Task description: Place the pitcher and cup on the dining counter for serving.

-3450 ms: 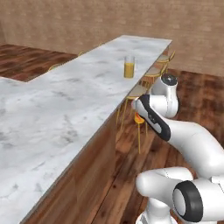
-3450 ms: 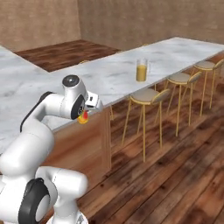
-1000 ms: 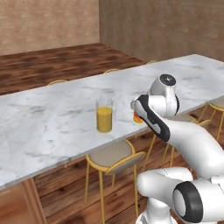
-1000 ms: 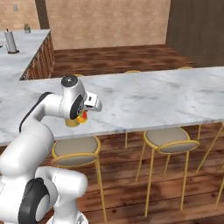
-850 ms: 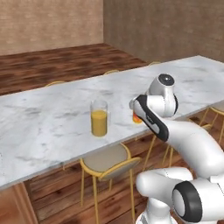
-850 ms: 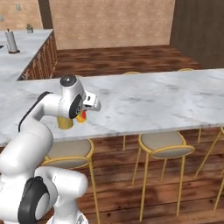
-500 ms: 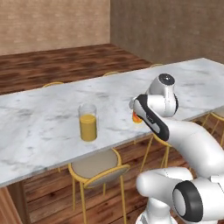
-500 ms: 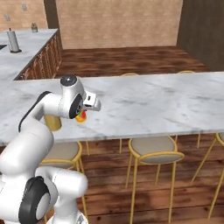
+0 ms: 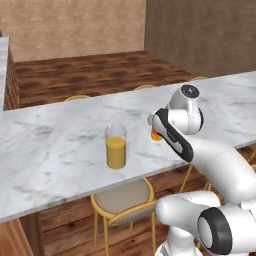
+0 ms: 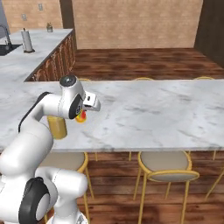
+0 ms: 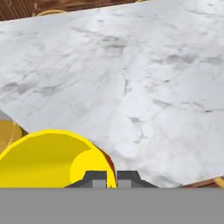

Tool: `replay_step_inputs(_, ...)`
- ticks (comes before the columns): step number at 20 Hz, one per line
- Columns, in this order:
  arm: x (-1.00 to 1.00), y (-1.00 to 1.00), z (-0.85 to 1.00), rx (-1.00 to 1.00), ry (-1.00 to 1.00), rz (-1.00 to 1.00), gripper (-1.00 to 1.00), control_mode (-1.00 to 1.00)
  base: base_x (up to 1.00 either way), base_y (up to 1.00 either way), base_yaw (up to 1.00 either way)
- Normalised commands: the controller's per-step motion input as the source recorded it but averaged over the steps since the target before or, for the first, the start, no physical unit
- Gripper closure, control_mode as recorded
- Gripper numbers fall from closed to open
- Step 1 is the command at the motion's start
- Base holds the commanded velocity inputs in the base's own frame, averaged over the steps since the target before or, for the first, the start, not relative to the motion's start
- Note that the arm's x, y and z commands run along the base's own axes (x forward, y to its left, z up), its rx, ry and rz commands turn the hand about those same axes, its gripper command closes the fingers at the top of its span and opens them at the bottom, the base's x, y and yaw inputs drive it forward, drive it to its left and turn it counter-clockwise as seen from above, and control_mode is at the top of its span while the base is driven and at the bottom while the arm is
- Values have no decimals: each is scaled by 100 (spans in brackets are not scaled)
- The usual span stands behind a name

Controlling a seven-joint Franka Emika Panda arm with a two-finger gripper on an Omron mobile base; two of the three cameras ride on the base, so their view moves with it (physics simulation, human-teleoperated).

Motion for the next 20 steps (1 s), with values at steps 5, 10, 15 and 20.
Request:
replay_step_inputs(5, 0, 0, 0, 0, 0, 0, 100, 100, 49, -17, 24)
replay_step_inputs(10, 0, 0, 0, 0, 0, 0, 100, 100, 39, -39, 29)
replay_step_inputs(15, 0, 0, 0, 0, 0, 0, 100, 100, 19, -51, 34)
replay_step_inputs(20, 0, 0, 0, 0, 0, 0, 100, 100, 14, -43, 22)
